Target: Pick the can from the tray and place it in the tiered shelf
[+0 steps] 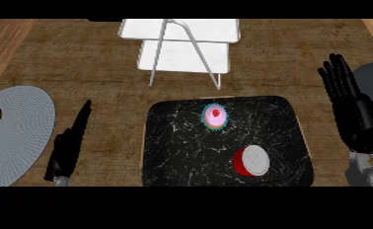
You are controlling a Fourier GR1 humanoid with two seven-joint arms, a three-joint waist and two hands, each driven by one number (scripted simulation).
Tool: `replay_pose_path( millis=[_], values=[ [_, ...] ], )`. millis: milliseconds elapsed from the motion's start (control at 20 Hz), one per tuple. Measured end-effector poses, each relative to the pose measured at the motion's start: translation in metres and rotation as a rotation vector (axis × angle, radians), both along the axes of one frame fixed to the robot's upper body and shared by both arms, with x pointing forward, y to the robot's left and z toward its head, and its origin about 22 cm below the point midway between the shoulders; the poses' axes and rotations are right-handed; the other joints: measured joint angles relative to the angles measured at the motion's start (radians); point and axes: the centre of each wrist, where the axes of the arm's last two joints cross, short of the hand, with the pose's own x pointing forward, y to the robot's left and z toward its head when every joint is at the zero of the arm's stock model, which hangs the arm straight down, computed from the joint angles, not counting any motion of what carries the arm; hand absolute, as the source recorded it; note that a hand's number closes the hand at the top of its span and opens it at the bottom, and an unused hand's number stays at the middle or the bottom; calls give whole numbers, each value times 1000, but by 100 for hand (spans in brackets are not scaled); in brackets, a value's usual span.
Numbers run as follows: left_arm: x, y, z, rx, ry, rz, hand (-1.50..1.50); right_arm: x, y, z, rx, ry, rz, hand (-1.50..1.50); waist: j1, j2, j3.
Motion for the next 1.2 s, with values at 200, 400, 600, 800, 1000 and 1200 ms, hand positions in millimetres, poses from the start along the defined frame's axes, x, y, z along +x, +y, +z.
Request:
replay_pose_path(
  millis=[200,400,600,800,1000,1200],
  values=[
    [-50,48,23,58,108,137,0,11,-8,21,-39,-61,115,150,6,-31,37],
    [-35,41,32,-61,105,154,0,21,-31,51,-277,-58,178,150,-17,-16,10],
    [-14,32,38,-158,131,136,0,28,-52,38,-312,72,219,-150,-22,-10,5],
    [0,28,36,-208,157,119,0,35,-69,39,-320,85,346,-150,-23,-11,2],
    [9,29,37,-236,175,106,0,36,-77,52,-356,98,515,-150,-27,-14,-1],
    [11,26,32,-249,172,113,0,35,-76,86,-408,119,646,-150,-32,-18,-2]
  ],
)
